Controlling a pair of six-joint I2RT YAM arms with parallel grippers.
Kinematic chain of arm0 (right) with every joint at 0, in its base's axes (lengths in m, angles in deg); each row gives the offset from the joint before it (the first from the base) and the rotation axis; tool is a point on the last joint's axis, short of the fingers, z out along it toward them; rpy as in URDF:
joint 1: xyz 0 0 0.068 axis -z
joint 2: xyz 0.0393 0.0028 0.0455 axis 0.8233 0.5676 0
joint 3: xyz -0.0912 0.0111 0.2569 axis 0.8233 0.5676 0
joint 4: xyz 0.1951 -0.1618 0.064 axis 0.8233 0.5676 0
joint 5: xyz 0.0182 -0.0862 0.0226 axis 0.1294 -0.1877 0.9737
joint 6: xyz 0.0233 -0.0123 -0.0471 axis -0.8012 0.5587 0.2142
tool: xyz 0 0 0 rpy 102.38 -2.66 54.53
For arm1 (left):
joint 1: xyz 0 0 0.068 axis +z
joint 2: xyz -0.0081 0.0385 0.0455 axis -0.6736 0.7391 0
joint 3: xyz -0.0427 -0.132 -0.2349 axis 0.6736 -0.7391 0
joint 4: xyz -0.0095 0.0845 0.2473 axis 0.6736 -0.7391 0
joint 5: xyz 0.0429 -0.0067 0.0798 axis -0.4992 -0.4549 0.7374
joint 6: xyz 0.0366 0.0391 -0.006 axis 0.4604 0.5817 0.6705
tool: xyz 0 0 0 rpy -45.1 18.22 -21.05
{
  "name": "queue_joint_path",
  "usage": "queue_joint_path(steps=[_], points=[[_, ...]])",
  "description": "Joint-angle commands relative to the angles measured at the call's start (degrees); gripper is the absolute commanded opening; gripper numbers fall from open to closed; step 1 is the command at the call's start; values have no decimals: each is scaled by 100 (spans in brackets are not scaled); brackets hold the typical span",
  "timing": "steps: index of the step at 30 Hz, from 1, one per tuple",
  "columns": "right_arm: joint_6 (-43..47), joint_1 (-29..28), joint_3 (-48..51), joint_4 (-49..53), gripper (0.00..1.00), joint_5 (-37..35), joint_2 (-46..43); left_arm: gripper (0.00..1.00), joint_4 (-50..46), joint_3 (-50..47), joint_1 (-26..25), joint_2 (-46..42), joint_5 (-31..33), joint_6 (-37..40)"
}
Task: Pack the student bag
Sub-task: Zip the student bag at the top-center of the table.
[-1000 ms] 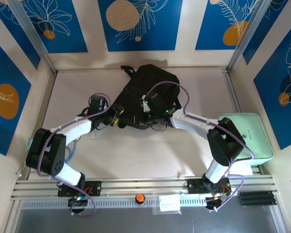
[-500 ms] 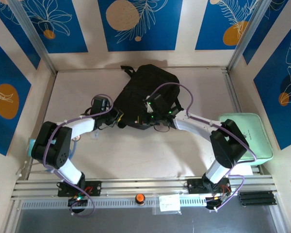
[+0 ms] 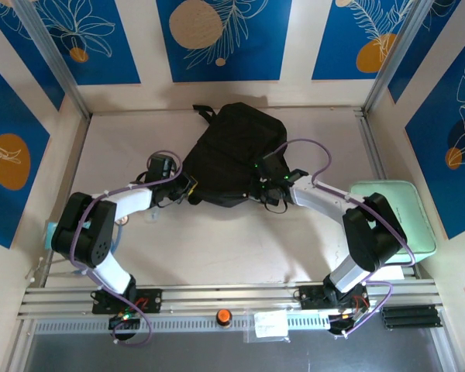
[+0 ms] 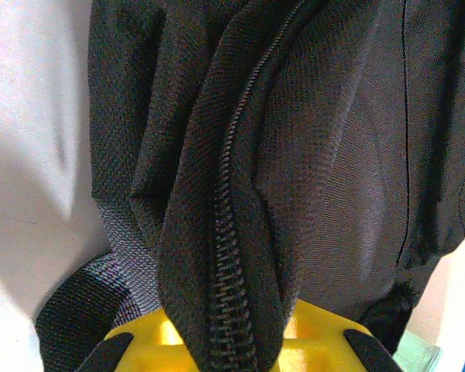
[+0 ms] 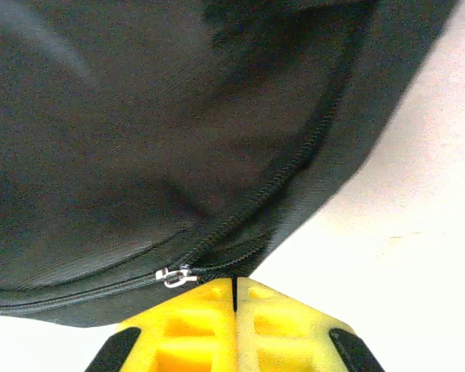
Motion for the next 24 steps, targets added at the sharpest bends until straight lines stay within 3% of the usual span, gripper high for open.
queue_joint_path(steps=[1,10,24], points=[[47,188,-312,615,0,-568,-7,0,-371,100,77,134,185,242],[517,507,-1023,1098,0,-814,555,0,-1231,354,59,64,123,975],[243,770,-1497,1460,0,-1444,776,0,-2314,266,-306,-405,87,1921]])
